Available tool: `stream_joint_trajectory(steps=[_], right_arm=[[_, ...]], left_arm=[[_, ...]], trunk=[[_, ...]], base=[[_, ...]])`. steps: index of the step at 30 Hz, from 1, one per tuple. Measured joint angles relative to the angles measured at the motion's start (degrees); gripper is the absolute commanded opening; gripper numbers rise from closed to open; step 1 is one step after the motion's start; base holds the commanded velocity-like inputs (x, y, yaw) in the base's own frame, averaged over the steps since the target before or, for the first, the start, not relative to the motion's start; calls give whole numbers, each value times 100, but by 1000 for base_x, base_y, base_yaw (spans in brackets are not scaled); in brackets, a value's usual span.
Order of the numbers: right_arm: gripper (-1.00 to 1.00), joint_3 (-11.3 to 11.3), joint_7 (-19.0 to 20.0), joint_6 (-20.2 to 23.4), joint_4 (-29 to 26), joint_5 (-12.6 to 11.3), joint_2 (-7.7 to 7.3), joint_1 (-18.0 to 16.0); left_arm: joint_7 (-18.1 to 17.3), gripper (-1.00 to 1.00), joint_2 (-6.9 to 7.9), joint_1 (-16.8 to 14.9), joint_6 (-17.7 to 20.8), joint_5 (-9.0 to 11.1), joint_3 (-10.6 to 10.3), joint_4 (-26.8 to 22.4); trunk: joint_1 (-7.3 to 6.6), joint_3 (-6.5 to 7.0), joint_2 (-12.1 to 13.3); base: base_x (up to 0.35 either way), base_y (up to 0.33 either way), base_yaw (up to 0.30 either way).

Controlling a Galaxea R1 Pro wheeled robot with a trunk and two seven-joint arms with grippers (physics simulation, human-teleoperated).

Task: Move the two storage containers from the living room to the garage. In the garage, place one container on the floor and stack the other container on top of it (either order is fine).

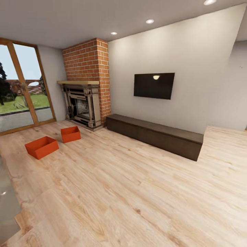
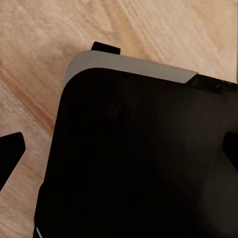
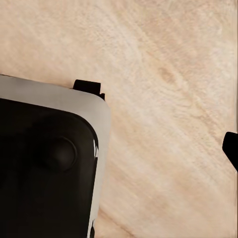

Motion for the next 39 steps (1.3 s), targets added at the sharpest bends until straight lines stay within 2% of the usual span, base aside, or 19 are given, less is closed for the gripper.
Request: stream_joint_trajectory(steps=[39], right_arm=[[100, -9, -3, -15, 0, -11, -8, 0]], left_arm=[[-5, 100, -16, 0, 11, 20, 37, 123]], trunk=[[0, 0, 0]], base=[[334, 0, 253]])
